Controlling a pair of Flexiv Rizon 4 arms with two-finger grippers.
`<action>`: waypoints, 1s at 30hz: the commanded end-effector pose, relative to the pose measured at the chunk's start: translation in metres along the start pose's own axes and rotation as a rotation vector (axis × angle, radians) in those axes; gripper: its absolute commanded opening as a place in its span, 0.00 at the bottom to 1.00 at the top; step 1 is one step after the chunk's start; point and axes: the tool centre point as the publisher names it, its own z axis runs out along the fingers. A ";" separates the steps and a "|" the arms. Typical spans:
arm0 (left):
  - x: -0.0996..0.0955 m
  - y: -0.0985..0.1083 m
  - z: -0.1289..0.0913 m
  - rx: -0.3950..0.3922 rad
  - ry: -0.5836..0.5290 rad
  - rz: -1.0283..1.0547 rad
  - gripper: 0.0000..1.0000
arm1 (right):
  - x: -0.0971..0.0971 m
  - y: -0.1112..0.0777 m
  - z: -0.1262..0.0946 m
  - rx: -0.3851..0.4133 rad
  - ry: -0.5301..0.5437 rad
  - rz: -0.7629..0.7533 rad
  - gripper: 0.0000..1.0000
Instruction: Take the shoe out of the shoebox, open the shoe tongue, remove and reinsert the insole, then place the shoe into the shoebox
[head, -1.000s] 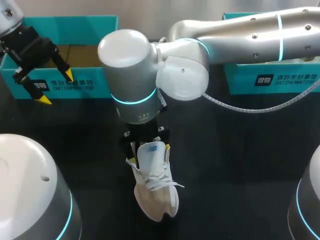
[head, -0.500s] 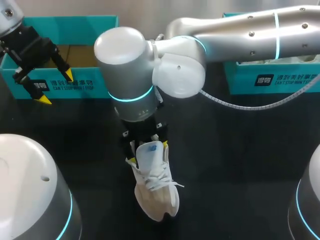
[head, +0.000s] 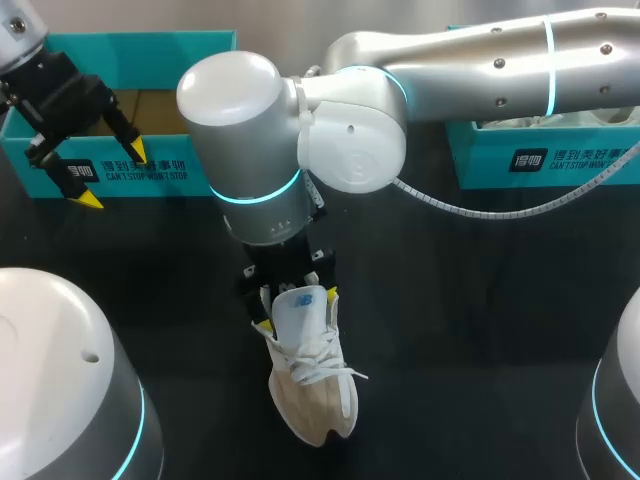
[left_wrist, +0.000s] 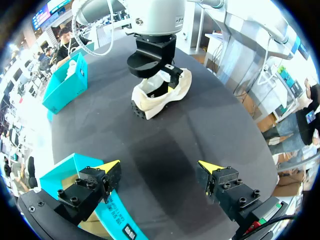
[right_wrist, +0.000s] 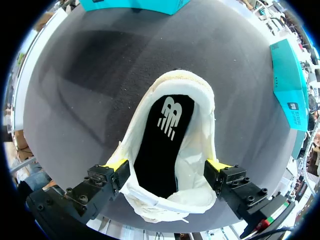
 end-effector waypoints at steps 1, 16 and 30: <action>0.001 0.000 0.000 -0.002 0.000 0.000 1.00 | 0.001 -0.004 0.000 -0.001 -0.003 0.007 1.00; 0.001 0.000 0.000 -0.002 0.000 0.000 1.00 | -0.002 -0.014 -0.004 -0.028 -0.012 0.056 1.00; 0.001 0.000 0.000 -0.002 0.000 0.000 1.00 | -0.004 -0.030 -0.011 -0.021 -0.012 0.130 1.00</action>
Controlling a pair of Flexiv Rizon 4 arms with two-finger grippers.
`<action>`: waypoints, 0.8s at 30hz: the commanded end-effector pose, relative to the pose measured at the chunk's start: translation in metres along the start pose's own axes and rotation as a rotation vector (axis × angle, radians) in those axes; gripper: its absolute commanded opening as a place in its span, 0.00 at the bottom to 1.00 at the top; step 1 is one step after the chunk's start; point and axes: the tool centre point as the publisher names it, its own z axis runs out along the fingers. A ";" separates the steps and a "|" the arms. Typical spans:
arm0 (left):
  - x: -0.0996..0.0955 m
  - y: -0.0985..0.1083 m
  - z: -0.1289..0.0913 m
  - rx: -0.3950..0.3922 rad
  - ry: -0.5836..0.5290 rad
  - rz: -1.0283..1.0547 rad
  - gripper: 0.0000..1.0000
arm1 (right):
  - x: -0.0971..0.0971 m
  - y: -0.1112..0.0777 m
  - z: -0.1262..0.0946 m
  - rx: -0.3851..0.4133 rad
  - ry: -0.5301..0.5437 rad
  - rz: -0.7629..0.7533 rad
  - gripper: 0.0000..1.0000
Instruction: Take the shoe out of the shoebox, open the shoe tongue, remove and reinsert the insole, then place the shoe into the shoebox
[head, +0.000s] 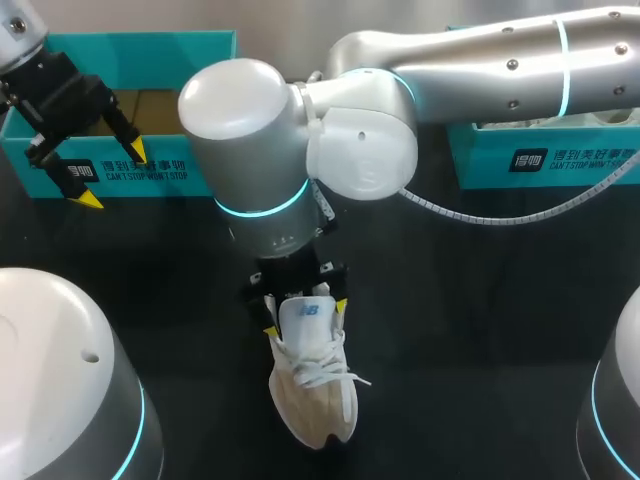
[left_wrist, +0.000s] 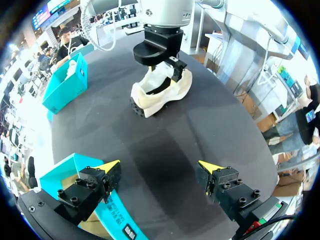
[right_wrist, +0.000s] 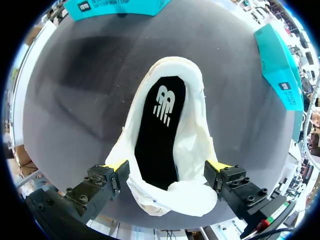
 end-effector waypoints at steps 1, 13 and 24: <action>0.001 0.000 0.000 -0.002 0.000 0.000 1.00 | -0.003 -0.006 -0.003 0.000 0.004 0.011 1.00; 0.001 0.000 0.000 -0.002 0.000 0.000 1.00 | -0.006 -0.025 -0.011 0.010 -0.003 0.065 1.00; 0.001 0.000 0.000 -0.002 0.000 0.000 1.00 | -0.008 -0.043 -0.026 0.004 -0.037 0.103 1.00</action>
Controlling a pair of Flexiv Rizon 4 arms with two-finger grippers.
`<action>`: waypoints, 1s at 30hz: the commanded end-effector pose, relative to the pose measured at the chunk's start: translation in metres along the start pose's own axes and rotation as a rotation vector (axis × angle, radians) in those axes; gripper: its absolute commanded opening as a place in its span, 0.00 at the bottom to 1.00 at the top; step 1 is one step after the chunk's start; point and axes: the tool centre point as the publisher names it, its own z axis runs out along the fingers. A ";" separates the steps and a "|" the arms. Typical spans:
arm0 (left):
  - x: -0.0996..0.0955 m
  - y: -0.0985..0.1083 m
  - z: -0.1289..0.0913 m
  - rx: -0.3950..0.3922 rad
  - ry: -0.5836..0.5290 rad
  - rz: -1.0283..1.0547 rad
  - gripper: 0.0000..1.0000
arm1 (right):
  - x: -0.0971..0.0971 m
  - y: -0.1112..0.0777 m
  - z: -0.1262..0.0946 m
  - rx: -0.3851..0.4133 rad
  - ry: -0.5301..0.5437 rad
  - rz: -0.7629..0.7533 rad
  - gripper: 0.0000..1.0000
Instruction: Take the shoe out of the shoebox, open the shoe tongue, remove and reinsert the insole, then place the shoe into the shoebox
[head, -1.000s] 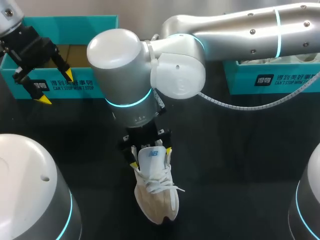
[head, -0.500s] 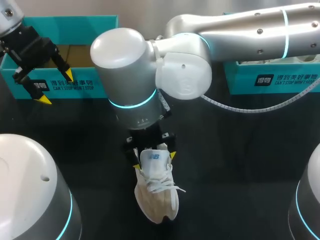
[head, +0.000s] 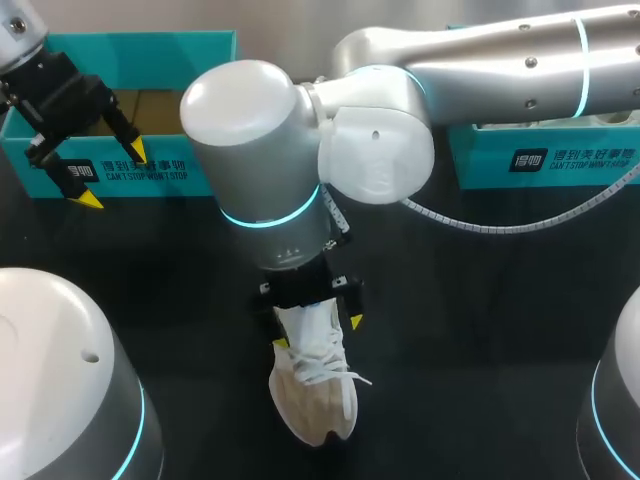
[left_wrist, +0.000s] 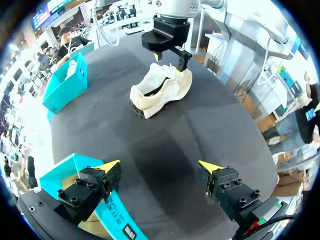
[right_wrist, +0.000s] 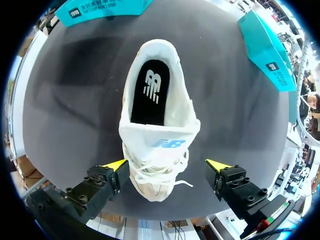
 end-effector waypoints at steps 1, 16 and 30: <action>0.001 0.000 0.000 -0.002 0.000 0.000 1.00 | -0.001 -0.007 -0.010 -0.010 -0.011 0.006 1.00; 0.001 0.000 0.000 -0.002 0.000 0.000 1.00 | 0.007 -0.044 -0.022 0.000 -0.018 0.037 1.00; 0.001 0.000 0.000 -0.002 0.000 0.000 1.00 | 0.009 -0.071 -0.026 -0.014 -0.017 0.063 0.55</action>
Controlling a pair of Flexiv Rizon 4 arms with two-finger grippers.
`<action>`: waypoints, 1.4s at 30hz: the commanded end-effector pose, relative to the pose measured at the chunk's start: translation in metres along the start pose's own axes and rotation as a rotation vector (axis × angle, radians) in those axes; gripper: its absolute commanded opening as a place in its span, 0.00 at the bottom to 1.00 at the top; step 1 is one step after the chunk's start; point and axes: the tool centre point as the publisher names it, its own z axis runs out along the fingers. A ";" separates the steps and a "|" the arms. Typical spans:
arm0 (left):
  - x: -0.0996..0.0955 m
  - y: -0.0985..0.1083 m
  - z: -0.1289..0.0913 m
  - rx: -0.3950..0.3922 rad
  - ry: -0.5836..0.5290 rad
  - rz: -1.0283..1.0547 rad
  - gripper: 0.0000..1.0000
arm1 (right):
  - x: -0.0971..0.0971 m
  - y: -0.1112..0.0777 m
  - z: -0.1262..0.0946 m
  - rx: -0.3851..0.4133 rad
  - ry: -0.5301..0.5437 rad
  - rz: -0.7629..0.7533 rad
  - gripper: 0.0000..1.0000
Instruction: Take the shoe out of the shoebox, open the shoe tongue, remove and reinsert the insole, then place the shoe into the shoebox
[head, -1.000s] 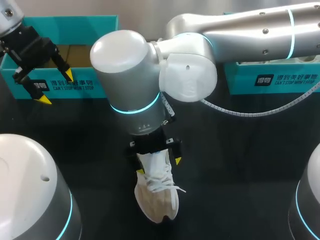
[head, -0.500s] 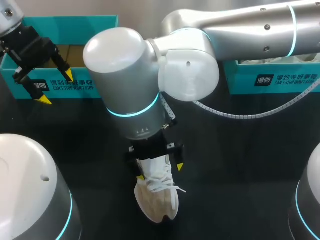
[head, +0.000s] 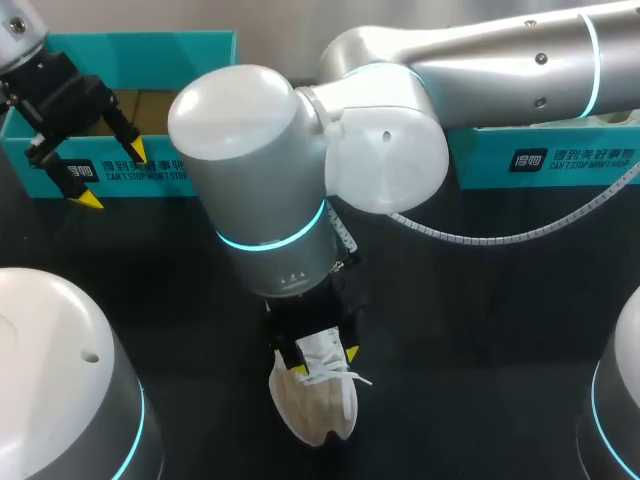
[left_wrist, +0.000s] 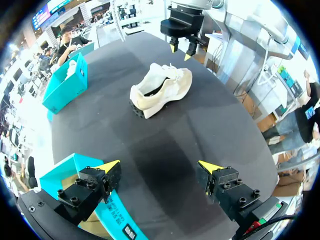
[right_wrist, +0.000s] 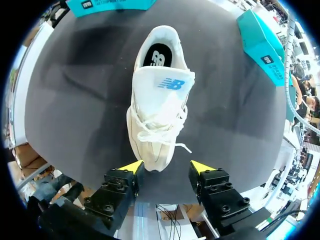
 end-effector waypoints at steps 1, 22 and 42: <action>0.001 0.000 0.000 -0.002 0.000 0.000 1.00 | 0.010 -0.011 0.001 -0.054 -0.012 0.108 0.52; 0.001 0.000 0.000 -0.002 0.000 0.000 1.00 | 0.026 0.019 0.014 -0.065 -0.037 0.172 0.29; 0.001 0.000 0.000 -0.002 0.000 0.000 1.00 | 0.014 0.057 0.041 -0.115 -0.013 0.204 0.13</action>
